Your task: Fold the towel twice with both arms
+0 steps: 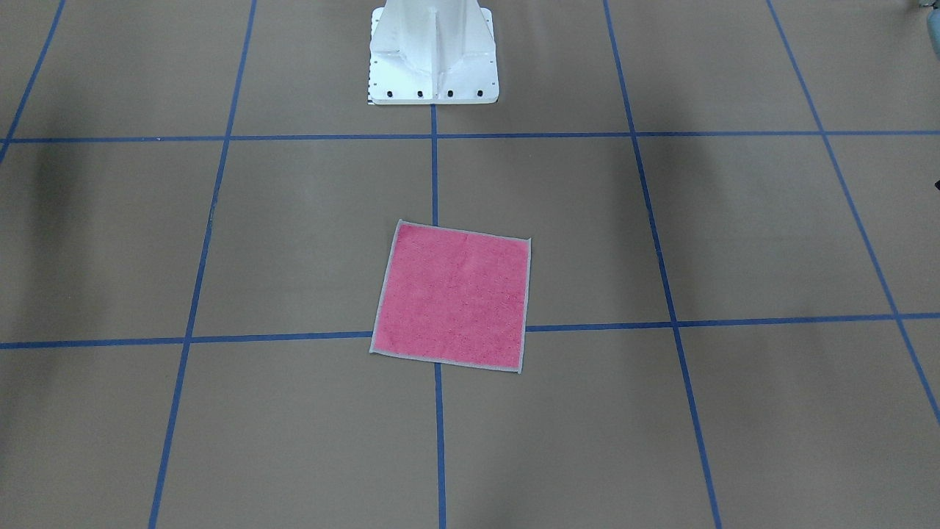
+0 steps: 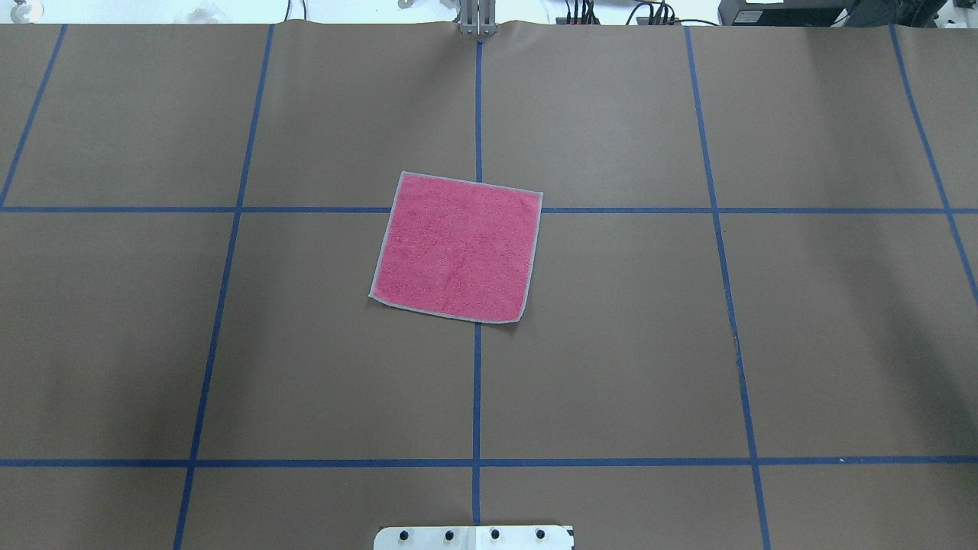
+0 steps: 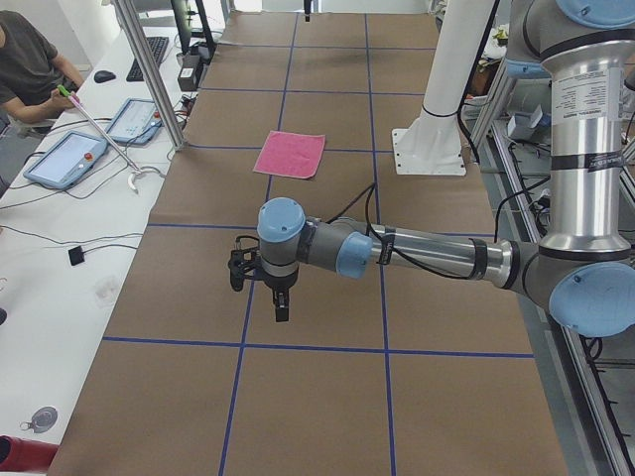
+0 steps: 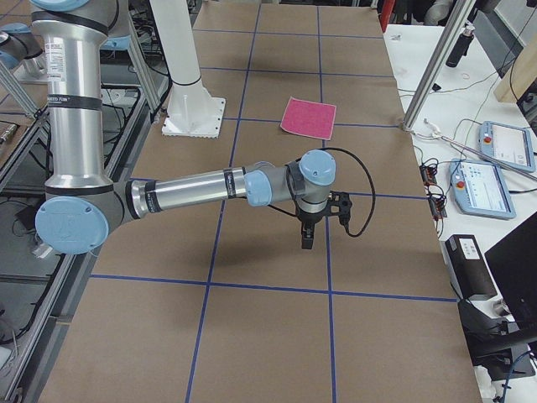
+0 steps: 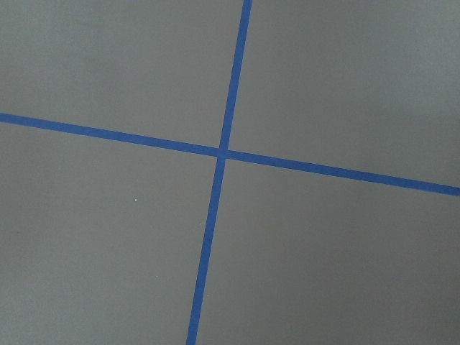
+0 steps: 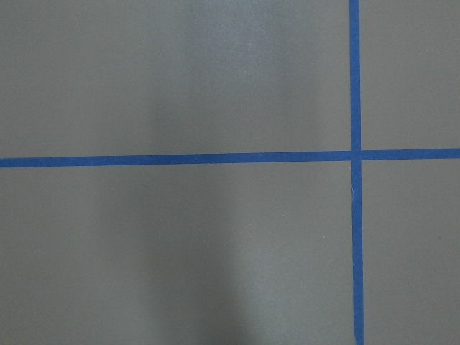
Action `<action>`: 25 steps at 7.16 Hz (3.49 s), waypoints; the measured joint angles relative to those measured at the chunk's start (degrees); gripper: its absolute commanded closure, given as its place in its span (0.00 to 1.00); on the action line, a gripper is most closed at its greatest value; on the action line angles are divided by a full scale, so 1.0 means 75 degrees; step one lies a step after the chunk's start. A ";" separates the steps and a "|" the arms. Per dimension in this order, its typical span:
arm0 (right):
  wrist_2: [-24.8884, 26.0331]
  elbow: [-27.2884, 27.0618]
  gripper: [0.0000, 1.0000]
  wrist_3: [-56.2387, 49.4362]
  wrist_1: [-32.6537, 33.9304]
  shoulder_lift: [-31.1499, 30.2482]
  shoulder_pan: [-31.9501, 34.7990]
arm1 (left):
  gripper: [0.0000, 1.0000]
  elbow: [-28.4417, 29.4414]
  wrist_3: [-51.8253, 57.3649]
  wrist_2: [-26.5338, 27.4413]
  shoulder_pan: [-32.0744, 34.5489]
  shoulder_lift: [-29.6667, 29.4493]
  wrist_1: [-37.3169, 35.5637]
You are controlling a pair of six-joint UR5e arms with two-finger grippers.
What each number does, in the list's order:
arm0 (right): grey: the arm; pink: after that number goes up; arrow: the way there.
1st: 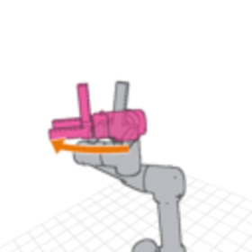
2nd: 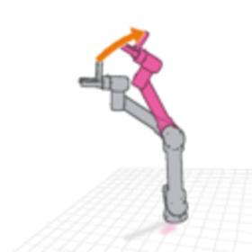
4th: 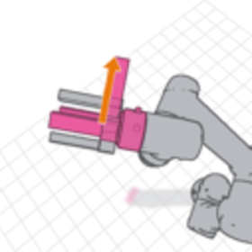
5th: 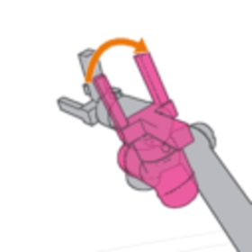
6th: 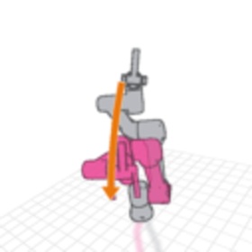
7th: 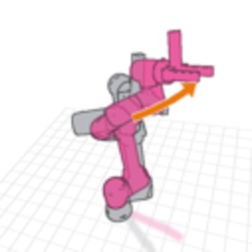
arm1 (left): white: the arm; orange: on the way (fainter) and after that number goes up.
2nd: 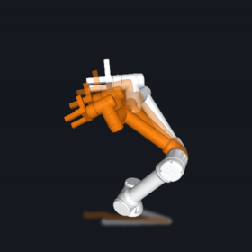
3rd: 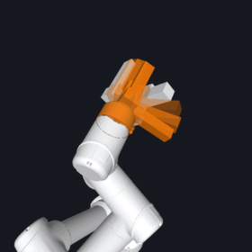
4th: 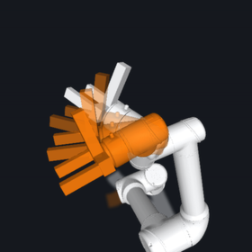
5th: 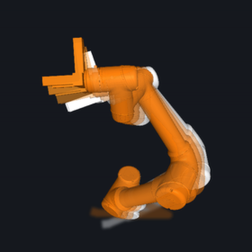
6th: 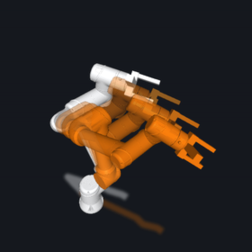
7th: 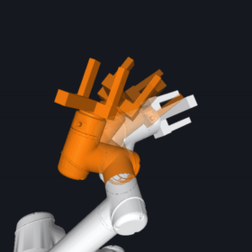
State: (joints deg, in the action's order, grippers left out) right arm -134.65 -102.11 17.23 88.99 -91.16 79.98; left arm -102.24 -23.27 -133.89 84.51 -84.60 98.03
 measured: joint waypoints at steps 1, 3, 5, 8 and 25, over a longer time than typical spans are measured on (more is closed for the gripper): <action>0.0005 -0.0038 0.00 0.0000 0.0001 -0.0043 0.0000 | 0.00 -0.0004 -0.0001 -0.0005 -0.0012 0.0004 0.0011; 0.0016 -0.0062 0.00 -0.0002 -0.0008 -0.0091 0.0000 | 0.00 -0.0010 -0.0002 -0.0010 -0.0158 0.0006 0.0044; 0.0007 -0.0018 0.00 -0.0010 -0.0019 -0.0121 -0.0011 | 0.00 0.0009 -0.0005 -0.0259 -0.0293 0.0006 0.0080; 0.0063 0.0134 0.00 -0.0007 -0.0047 -0.0100 -0.0026 | 0.00 -0.0093 -0.0082 -0.0603 -0.0360 0.0022 0.0411; 0.0524 -0.0897 0.02 0.7898 -0.1874 0.1444 -0.3361 | 0.00 -0.0248 -0.4564 -0.0452 -0.3146 -0.1622 0.1568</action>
State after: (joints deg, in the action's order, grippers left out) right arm -130.72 -108.84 76.46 74.93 -80.33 54.77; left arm -104.10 -57.50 -137.28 60.91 -96.77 109.79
